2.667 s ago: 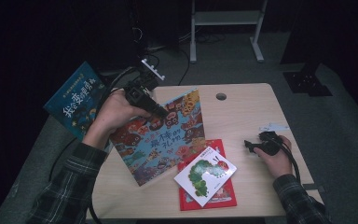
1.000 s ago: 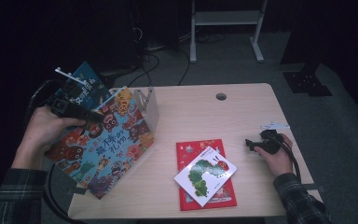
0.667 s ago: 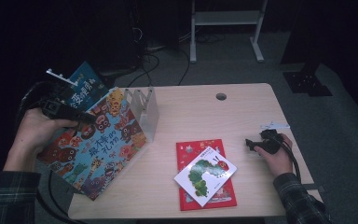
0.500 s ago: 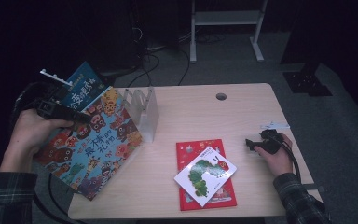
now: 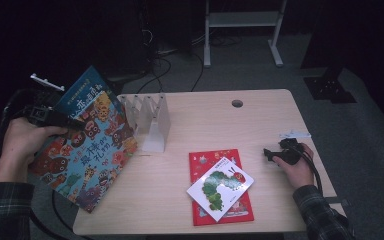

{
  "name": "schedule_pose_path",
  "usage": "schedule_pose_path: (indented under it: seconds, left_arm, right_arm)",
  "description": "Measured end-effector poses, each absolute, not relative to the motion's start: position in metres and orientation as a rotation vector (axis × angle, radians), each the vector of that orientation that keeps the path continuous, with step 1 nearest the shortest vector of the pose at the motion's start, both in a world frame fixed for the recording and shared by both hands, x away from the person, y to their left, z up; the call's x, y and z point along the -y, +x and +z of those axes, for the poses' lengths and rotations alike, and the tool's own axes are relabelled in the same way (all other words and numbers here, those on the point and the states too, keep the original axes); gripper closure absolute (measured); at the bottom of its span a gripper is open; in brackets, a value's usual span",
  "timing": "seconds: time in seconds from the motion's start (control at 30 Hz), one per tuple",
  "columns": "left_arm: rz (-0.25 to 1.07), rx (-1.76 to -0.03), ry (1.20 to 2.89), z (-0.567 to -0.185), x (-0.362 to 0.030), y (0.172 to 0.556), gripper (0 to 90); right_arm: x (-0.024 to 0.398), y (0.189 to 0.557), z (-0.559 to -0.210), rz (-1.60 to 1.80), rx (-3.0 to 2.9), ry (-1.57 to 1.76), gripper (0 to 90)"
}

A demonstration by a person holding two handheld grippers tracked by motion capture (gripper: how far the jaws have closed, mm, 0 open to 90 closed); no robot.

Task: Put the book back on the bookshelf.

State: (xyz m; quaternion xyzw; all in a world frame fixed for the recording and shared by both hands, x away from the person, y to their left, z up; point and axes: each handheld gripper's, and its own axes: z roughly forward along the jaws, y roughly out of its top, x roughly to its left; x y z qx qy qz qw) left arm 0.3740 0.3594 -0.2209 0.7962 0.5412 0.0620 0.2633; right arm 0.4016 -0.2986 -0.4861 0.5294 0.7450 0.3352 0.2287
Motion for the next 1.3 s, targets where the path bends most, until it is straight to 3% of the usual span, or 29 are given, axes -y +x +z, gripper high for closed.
schedule_pose_path:
  seconds: [0.87,1.3]
  left_arm:
    - [0.253,-1.632,2.02,-0.224,-0.355,0.429,80.6]
    - [0.282,-1.675,2.035,-0.229,-0.339,0.446,80.5]
  right_arm:
    - [0.299,0.402,-0.486,0.921,-2.051,1.461,17.6]
    - [0.299,0.402,-0.486,0.922,-2.051,1.464,17.6]
